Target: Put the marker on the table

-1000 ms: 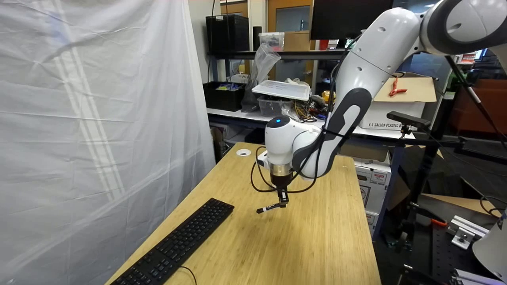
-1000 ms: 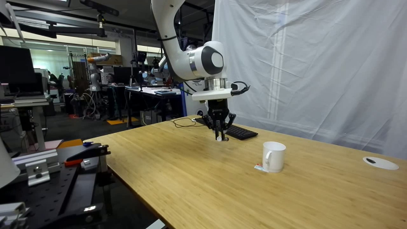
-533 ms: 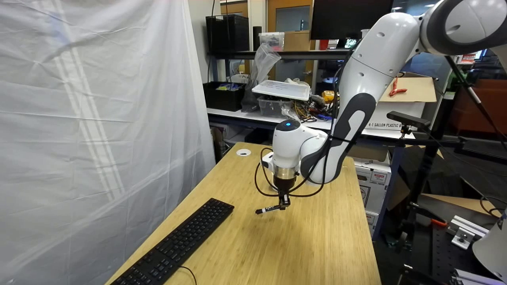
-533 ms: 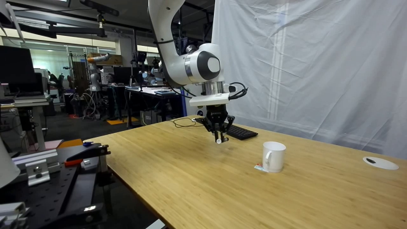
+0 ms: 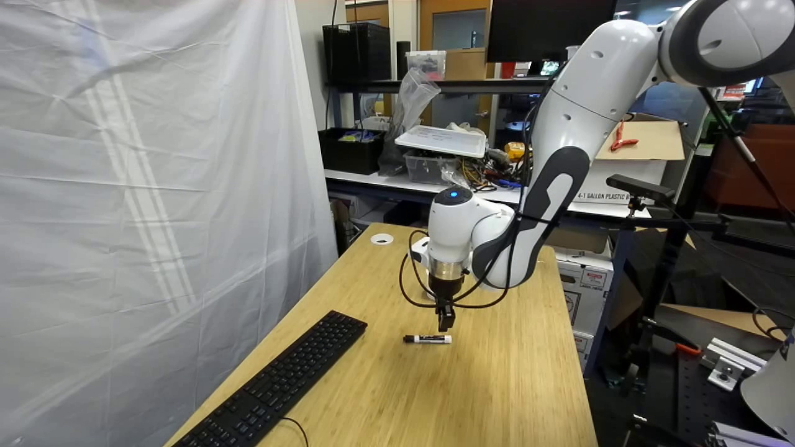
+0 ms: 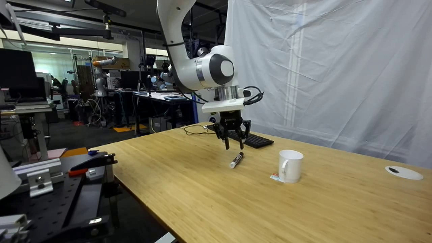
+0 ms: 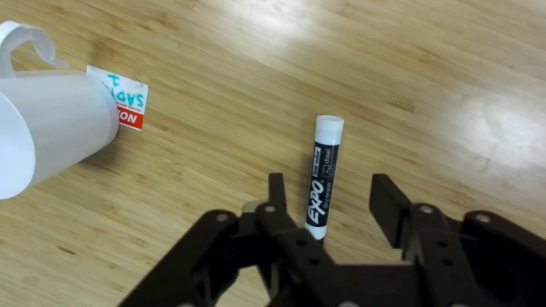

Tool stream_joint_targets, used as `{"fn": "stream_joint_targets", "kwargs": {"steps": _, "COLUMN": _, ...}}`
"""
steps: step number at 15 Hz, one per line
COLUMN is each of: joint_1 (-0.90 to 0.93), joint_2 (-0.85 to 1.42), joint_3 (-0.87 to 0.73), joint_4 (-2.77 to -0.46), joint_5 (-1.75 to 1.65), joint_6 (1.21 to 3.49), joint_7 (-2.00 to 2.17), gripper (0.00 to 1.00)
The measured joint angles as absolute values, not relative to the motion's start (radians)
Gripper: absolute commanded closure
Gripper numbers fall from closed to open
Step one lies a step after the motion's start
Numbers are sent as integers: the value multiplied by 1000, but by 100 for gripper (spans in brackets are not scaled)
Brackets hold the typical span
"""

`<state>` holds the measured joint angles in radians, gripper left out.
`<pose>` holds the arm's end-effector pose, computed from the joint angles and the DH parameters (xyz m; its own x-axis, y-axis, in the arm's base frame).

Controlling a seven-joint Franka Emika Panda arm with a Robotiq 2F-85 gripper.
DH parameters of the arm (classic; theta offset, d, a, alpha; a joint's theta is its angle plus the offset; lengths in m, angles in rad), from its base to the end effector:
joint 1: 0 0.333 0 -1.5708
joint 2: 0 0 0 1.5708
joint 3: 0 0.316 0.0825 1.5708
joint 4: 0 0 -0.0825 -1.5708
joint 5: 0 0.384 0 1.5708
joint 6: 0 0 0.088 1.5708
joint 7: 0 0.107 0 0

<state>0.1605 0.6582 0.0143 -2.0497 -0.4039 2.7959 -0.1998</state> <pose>0.5764 0.1205 0.1185 0.7327 0.6800 0.0270 0.6675 -0.7259 0.1658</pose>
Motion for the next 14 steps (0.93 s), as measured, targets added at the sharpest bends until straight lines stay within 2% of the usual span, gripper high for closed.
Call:
{"fn": "stream_joint_targets", "kwargs": {"steps": 2, "joint_1": 164, "joint_2": 658, "joint_3": 12, "joint_4": -2050, "joint_5": -408, "joint_6": 2796, "joint_7": -200, "gripper": 1}}
{"fn": "stream_joint_targets", "kwargs": {"steps": 4, "joint_1": 172, "joint_2": 657, "joint_3": 7, "joint_4": -2050, "joint_5": -414, "joint_6": 2796, "joint_7": -200, "gripper": 0}}
{"fn": "stream_joint_targets", "kwargs": {"steps": 5, "joint_1": 176, "joint_2": 657, "joint_3": 4, "joint_4": -2050, "joint_5": -417, "joint_6": 2796, "joint_7": -200, "gripper": 4}}
{"fn": "stream_joint_targets", "kwargs": {"steps": 6, "joint_1": 181, "joint_2": 656, "joint_3": -1, "joint_4": -2050, "joint_5": -424, "joint_6": 2795, "joint_7": -200, "gripper": 0}}
{"fn": "stream_joint_targets", "kwargs": {"steps": 14, "joint_1": 198, "joint_2": 651, "joint_3": -15, "joint_4": -2050, "joint_5": -427, "joint_6": 2794, "joint_7": -200, "gripper": 0}}
